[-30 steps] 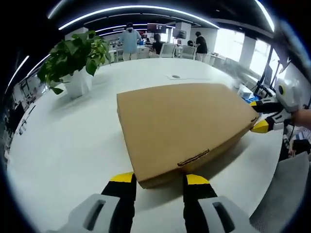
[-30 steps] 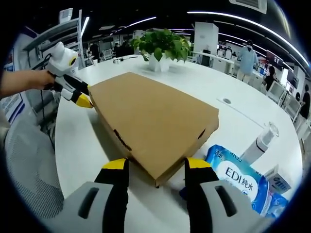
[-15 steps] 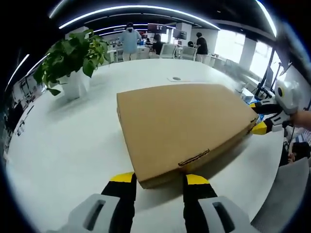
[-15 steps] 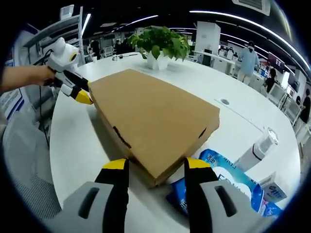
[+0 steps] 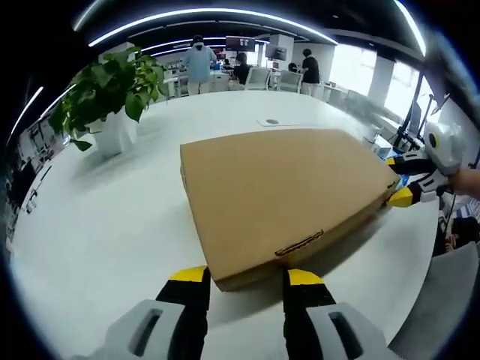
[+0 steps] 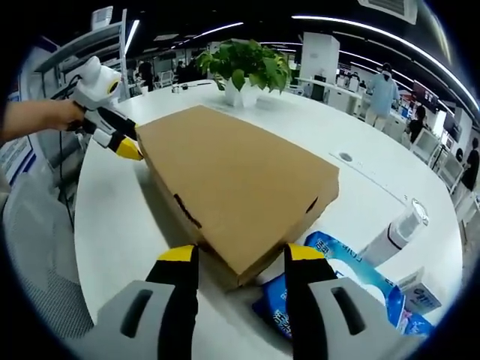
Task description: Operate the shoe box by opening the lid, removing the specified soft item, and placing it in the target area until the item is outside and the box remains undamaged.
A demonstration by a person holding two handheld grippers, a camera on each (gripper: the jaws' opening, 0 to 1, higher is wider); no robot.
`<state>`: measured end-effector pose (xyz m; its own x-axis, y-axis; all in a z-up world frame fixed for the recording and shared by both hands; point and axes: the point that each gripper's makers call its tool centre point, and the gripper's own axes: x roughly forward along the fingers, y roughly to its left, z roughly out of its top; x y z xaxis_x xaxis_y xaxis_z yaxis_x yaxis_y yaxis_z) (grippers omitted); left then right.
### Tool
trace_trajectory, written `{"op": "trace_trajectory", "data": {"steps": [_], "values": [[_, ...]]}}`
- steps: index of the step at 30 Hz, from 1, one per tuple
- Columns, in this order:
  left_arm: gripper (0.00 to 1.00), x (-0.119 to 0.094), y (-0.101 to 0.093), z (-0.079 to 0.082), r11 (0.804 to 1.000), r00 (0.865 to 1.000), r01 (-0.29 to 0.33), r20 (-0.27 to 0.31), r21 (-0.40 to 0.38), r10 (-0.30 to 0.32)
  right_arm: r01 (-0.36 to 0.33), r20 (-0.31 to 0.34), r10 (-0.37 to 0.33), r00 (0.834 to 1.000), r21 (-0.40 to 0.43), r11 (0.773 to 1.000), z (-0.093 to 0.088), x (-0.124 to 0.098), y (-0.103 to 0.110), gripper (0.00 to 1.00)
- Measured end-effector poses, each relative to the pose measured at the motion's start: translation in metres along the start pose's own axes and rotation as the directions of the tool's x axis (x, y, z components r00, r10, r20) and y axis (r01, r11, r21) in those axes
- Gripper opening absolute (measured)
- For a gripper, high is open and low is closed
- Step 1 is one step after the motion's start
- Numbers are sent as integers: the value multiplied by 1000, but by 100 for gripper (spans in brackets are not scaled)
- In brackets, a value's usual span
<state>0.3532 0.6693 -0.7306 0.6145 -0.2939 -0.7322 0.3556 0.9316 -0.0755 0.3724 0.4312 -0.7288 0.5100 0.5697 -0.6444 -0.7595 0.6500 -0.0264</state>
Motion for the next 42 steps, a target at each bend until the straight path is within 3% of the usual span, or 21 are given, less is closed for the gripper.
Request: {"op": "trace_trajectory", "data": {"steps": [8, 17, 23, 33, 42], "values": [[43, -4, -1, 5, 1000, 999, -4, 31, 1, 4, 6, 4, -6, 1000, 0, 1000, 1, -3, 1, 45], [48, -21, -4, 9, 1000, 996, -16, 83, -10, 16, 22, 23, -22, 999, 7, 1000, 3, -23, -1, 49], [53, -37, -9, 10, 1000, 993, -17, 117, -3, 17, 45, 58, -47, 997, 39, 998, 5, -44, -3, 54], [64, -73, -22, 28, 999, 975, -3, 224, -44, 13, 88, 141, -107, 984, 134, 987, 13, -88, -12, 63], [70, -99, -37, 24, 999, 965, -6, 261, -34, 14, 130, 143, -159, 977, 189, 973, 1, -126, -15, 76]]}}
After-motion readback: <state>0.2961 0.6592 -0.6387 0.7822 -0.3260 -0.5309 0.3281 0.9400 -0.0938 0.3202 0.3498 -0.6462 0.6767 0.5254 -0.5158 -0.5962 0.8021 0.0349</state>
